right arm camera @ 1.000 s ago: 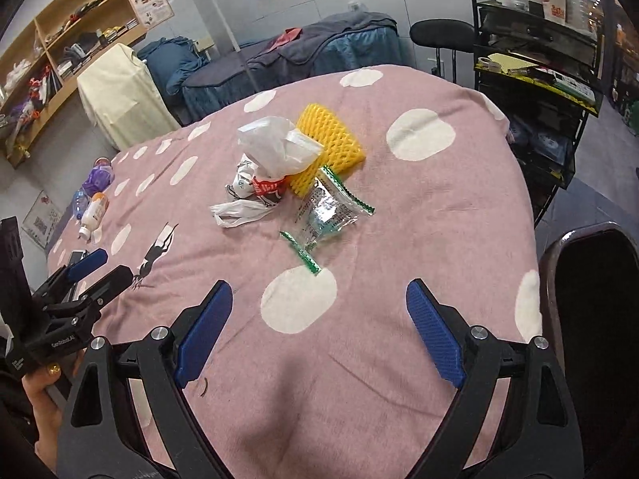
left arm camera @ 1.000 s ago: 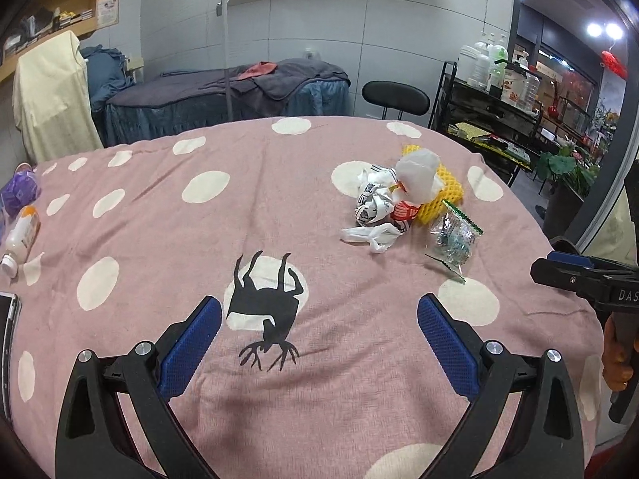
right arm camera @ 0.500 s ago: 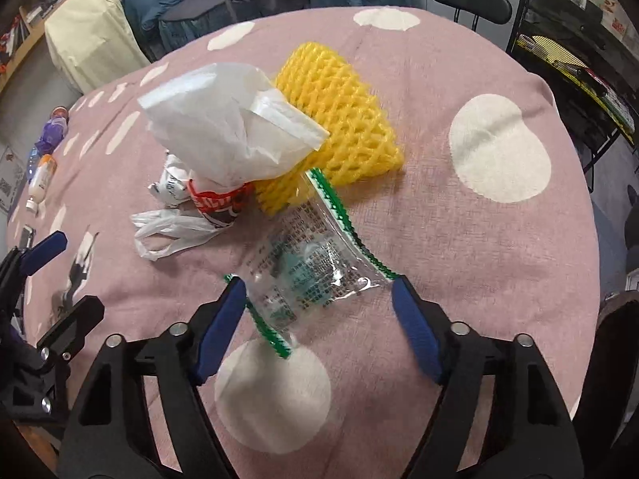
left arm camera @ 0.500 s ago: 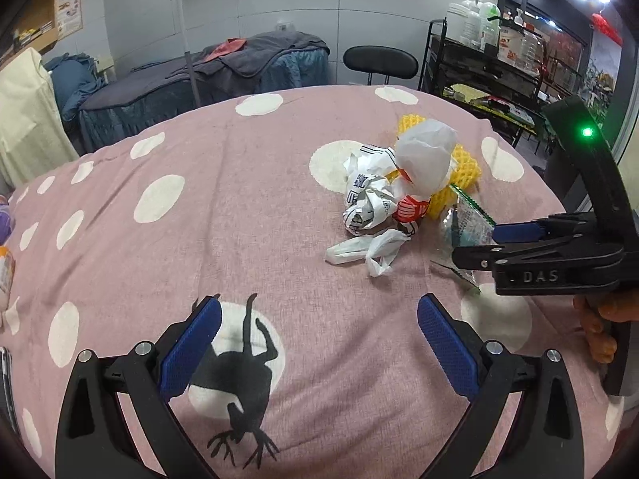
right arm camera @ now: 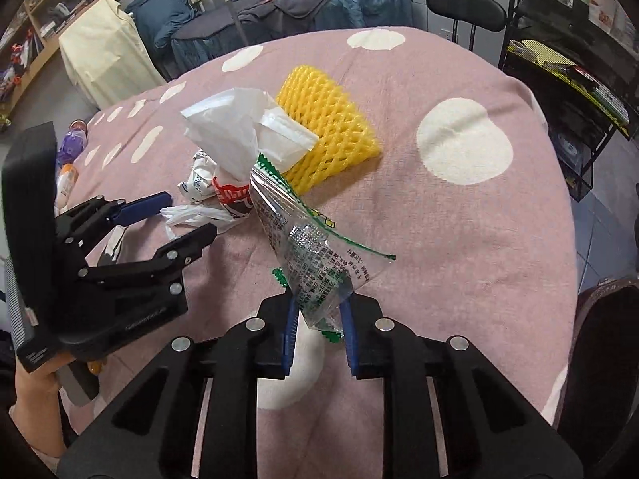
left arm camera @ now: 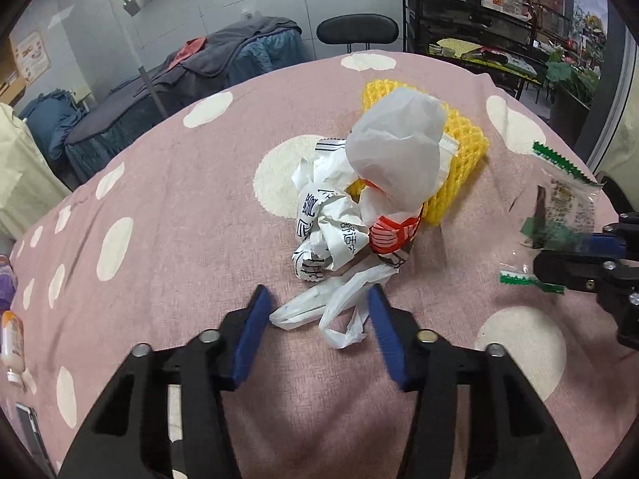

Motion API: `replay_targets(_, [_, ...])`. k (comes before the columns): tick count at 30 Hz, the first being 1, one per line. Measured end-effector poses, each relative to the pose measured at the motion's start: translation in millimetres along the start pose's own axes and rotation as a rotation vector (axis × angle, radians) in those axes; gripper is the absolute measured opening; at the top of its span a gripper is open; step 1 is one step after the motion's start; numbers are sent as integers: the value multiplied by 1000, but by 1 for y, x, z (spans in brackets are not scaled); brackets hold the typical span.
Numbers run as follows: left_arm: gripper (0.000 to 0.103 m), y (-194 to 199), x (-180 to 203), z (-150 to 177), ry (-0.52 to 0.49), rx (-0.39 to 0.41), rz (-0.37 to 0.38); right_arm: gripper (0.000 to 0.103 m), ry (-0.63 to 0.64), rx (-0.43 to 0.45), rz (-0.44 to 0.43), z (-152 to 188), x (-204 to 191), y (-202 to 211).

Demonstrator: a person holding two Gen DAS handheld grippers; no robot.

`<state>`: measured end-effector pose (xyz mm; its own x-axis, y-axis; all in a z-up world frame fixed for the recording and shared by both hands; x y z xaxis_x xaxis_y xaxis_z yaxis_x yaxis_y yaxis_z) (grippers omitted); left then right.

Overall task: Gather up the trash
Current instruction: 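Grasp the green-striped clear packet with the right tool while the left tool grasps a white plastic bag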

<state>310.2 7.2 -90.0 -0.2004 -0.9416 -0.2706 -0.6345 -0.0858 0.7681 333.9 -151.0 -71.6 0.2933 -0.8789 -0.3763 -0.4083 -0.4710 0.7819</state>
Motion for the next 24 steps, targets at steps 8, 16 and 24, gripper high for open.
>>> replay_targets(8, [6,33,-9,15,141,49,127,20,-18,92,-22,21,-2,33])
replay_targets(16, [5,88,-11,32,236,160,170,20,35,199,7,48,-12,65])
replay_targets(24, [5,128,-5,31,286,251,188,20,11,246,-16,74,0,94])
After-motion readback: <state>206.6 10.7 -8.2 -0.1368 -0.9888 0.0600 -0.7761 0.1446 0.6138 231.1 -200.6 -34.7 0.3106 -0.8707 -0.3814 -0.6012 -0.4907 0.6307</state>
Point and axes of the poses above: each gripper's, at about its wrist camera, not at the fingertips, and y roughly against the way its jaws point, x to its right, z to its underside, the point moved 2 cm from there along -y, roughly the way its jaws point, and after that the axes turned 9 degrees about -z, right-handed, at the moved point
